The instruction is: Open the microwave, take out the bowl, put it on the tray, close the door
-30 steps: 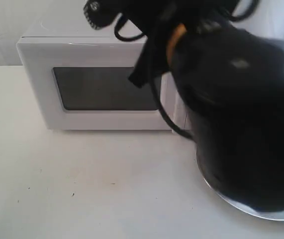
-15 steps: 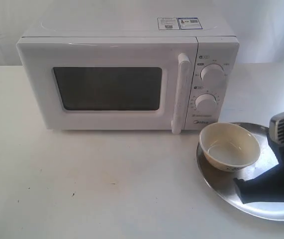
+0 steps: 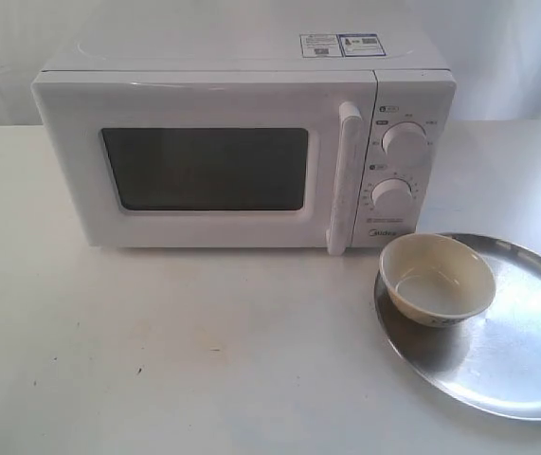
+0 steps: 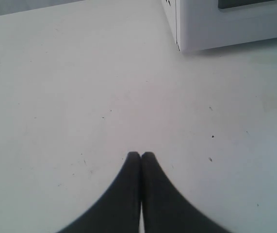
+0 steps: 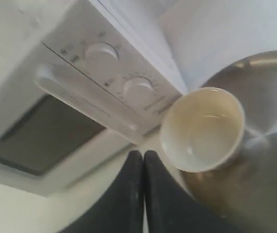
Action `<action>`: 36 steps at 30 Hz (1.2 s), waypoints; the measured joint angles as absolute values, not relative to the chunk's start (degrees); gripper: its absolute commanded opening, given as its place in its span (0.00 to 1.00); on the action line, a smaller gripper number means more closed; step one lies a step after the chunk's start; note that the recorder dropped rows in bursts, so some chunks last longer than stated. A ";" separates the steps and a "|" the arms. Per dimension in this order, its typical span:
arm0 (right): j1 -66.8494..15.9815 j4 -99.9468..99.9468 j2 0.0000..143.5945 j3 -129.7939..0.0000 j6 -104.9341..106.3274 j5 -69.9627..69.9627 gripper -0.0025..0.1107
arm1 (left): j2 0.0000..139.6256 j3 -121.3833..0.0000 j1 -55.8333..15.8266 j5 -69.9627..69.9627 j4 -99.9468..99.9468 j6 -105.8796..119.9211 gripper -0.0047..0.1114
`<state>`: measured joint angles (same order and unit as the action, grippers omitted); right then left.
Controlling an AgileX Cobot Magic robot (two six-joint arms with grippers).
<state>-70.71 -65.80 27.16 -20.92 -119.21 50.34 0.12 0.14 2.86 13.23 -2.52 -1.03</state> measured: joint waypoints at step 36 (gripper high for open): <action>-17.75 16.70 0.38 -0.26 13.30 8.06 0.02 | 0.12 0.14 2.86 13.23 -2.52 -1.03 0.04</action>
